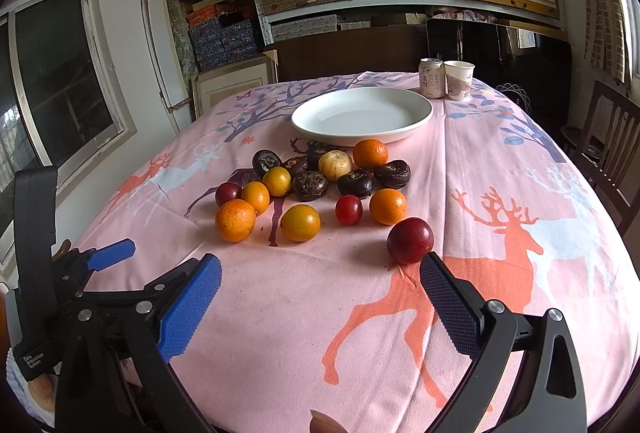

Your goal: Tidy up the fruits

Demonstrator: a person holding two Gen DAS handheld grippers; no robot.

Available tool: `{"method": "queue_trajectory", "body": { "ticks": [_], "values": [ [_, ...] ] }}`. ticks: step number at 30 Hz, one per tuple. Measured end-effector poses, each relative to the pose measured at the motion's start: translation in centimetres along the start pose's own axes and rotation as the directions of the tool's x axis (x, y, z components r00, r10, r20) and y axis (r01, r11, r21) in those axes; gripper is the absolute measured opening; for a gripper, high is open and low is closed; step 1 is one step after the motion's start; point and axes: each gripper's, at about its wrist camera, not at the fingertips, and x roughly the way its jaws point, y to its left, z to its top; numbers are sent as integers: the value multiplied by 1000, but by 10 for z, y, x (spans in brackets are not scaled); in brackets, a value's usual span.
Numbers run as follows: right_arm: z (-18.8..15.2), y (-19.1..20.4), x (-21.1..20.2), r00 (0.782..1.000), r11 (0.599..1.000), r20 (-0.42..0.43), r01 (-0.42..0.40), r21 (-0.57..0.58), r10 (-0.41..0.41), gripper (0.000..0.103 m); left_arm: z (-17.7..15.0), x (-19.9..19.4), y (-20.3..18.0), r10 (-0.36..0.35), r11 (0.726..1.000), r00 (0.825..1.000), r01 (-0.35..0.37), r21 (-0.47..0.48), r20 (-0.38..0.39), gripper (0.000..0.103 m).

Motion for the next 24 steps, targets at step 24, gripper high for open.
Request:
{"method": "queue_trajectory", "body": {
  "ticks": [24],
  "values": [
    [0,1,0,1000,1000,-1,1,-3,-1,100,-3,4,-1,-3,1000,1000,3,6,-16,99]
  ]
}}
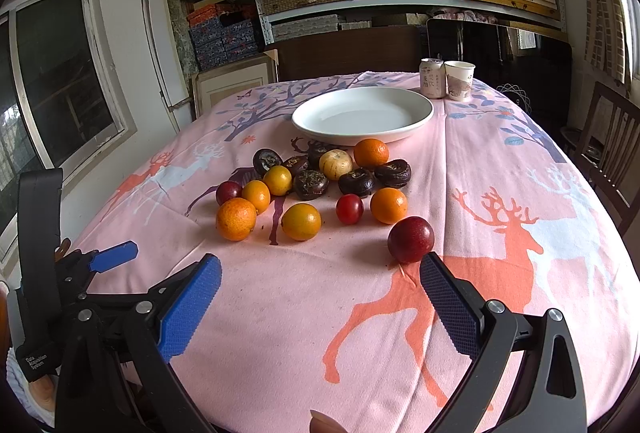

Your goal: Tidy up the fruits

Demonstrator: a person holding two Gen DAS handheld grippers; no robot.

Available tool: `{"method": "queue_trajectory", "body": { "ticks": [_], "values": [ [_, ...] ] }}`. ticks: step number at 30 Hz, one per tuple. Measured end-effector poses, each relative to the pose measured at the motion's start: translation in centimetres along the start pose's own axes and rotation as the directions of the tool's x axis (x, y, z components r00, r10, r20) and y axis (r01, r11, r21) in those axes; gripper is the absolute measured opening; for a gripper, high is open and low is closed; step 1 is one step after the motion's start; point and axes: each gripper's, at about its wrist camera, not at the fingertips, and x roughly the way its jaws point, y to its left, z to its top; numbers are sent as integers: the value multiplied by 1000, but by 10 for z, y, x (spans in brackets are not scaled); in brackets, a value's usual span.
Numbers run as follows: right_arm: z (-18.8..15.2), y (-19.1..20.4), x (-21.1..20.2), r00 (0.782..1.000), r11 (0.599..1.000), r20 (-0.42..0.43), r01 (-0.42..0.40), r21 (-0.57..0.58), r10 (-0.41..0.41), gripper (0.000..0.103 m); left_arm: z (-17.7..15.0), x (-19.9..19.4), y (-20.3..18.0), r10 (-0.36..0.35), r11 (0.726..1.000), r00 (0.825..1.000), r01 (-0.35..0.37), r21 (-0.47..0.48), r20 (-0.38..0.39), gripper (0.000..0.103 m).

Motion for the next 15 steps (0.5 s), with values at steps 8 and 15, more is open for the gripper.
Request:
{"method": "queue_trajectory", "body": {
  "ticks": [8,15],
  "values": [
    [0,0,0,1000,1000,-1,-1,0,1,100,0,1,-1,0,1000,1000,0,2,-4,99],
    [0,0,0,1000,1000,-1,0,1,0,100,-1,4,-2,0,1000,1000,0,7,-17,99]
  ]
}}
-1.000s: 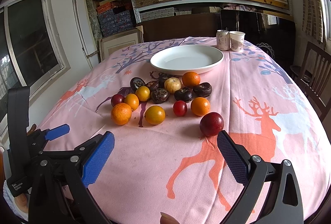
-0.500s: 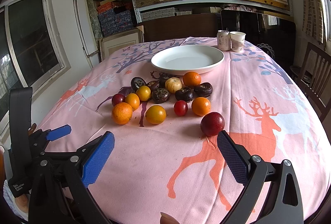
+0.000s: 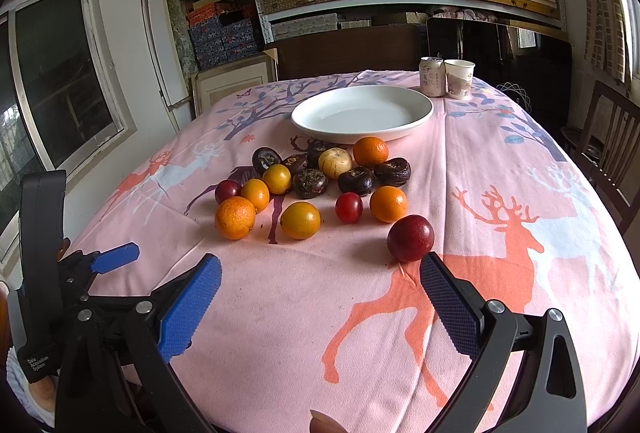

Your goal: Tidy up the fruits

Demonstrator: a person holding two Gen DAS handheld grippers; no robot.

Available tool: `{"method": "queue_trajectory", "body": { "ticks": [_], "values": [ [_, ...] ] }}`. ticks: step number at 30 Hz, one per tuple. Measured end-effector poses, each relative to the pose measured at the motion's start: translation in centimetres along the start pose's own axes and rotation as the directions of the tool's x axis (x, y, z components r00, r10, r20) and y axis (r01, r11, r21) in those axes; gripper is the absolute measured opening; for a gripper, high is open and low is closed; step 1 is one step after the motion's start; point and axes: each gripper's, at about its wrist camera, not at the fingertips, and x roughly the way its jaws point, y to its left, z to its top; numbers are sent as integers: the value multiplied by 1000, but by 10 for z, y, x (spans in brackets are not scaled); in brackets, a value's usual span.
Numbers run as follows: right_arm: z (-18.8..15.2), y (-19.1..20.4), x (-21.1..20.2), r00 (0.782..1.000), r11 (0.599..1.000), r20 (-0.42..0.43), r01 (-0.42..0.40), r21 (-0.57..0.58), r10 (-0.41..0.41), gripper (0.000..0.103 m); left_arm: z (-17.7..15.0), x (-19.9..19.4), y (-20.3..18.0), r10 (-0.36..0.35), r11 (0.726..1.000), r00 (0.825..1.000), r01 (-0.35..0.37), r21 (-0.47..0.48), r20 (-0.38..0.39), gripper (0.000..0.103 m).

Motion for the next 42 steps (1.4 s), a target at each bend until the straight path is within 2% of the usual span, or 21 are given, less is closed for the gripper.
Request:
{"method": "queue_trajectory", "body": {
  "ticks": [4,8,12,16,19,25,31,35,39,42],
  "values": [
    [-2,-2,5,1000,1000,-14,11,3,-11,100,0,3,0,0,1000,1000,0,3,-4,99],
    [-4,-13,24,994,998,-91,62,-32,-65,100,0,13,5,22,1000,1000,-22,17,-11,99],
    [-5,-37,41,981,993,-152,118,-29,-121,100,4,34,19,51,999,997,-52,-3,-62,99],
    [-6,-63,59,967,992,-227,124,14,-118,100,5,53,29,4,999,991,-11,-52,-136,99],
    [-9,-77,68,950,990,-283,141,22,-129,100,1,54,26,13,1000,993,-14,-8,-116,99],
    [-16,-78,74,943,984,-295,118,-131,-153,100,-1,54,33,-47,996,991,56,67,-122,99],
    [-20,-89,67,963,979,-263,0,-204,-55,100,-5,52,46,-176,965,978,194,176,-113,99],
    [-16,-89,64,969,980,-244,-2,-197,-47,100,-4,52,51,-235,941,964,258,218,-126,99],
    [0,-94,61,983,991,-184,-21,-134,-4,100,-1,53,50,-237,941,960,265,211,-150,99],
    [12,-95,70,984,992,-176,-25,-127,2,100,12,54,44,-255,937,952,287,198,-172,99]
  ]
}}
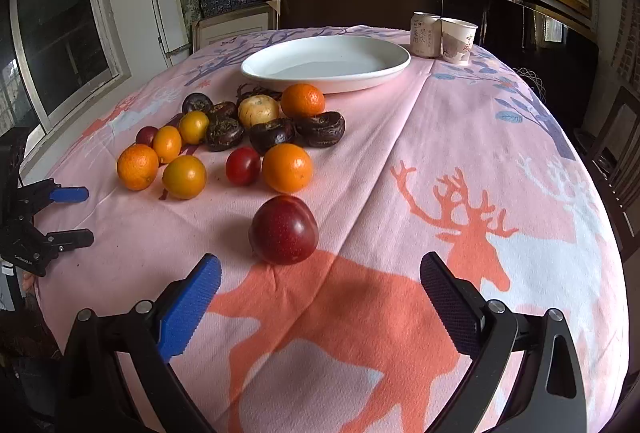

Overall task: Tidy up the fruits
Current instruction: 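Grasp the large orange with the left tool while the right tool grasps the red plum, then lower both fruits onto the white plate and open both tools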

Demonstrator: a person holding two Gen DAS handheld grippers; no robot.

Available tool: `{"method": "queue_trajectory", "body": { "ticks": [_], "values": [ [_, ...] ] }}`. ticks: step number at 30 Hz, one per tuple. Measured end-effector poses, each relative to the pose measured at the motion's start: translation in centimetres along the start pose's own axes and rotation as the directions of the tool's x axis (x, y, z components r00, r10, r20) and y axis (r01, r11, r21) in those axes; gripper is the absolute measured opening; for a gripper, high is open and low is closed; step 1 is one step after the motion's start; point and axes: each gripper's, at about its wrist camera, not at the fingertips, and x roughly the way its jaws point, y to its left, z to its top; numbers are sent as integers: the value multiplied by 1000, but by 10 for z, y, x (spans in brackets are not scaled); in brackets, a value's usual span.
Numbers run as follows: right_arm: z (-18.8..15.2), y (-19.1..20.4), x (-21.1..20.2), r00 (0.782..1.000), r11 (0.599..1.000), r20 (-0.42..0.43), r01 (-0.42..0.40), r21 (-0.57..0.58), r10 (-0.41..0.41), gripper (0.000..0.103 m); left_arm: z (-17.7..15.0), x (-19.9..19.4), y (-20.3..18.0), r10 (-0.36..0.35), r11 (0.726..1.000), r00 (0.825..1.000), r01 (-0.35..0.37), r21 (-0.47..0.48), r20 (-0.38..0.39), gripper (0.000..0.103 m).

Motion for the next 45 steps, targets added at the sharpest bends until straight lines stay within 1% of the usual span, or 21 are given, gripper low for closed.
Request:
{"method": "queue_trajectory", "body": {
  "ticks": [3,4,7,11,12,13,15,17,19,20,21,22,23,24,26,29,32,36,39,42,45],
  "values": [
    [8,3,9,1000,1000,-7,-1,-16,1,100,18,-8,-8,-28,1000,996,27,15,82,99],
    [11,4,11,1000,1000,-7,-5,-21,5,96,23,-9,-13,-48,998,994,44,36,95,99],
    [15,6,16,1000,1000,-7,-15,-25,15,82,37,-5,-30,-90,992,990,80,98,105,99],
    [19,7,26,998,998,-28,-49,-26,49,73,44,12,-43,-101,985,992,89,147,80,99],
    [19,7,29,997,998,-40,-63,-25,62,66,45,15,-44,-120,984,990,109,142,70,96],
    [19,8,32,996,997,-54,-75,-24,73,58,46,19,-43,-135,983,989,126,134,60,90],
    [20,7,37,992,995,-76,-99,-17,97,53,47,22,-41,-123,986,990,115,124,66,87],
    [20,7,39,990,994,-84,-113,-10,111,53,50,21,-37,-137,986,988,130,104,71,83],
    [20,8,40,990,993,-85,-116,-15,114,50,53,21,-33,-136,987,988,129,98,71,73],
    [19,10,40,989,992,-86,-122,-21,120,48,54,23,-31,-130,987,989,124,101,64,72],
    [19,11,40,988,991,-88,-130,-26,127,44,55,25,-30,-120,988,991,113,106,56,67],
    [18,13,40,987,990,-90,-138,-32,134,40,57,28,-27,-107,989,993,101,109,49,58],
    [18,15,40,988,991,-89,-128,-40,124,40,58,32,-22,-108,990,994,105,99,32,53],
    [18,17,39,990,992,-88,-119,-50,114,40,59,37,-16,-129,989,992,128,72,14,45],
    [17,17,38,990,992,-86,-115,-52,110,39,60,37,-10,-164,986,986,163,46,11,44],
    [17,13,36,989,991,-81,-130,-27,127,39,56,32,-12,-166,984,986,164,73,23,44],
    [24,7,29,988,989,-56,-145,4,145,39,61,14,-16,-164,983,983,156,99,84,43],
    [64,-5,18,990,990,51,-136,45,134,39,103,-5,-18,-162,984,969,145,103,185,44],
    [103,-12,24,984,986,120,-142,84,131,39,142,2,-18,-156,986,960,137,94,234,44],
    [137,-19,44,982,982,150,-138,126,119,39,177,27,-12,-136,991,962,126,54,239,44],
    [162,-28,76,984,976,137,-138,171,115,39,202,59,-2,-125,992,970,128,0,210,44]
  ]
}}
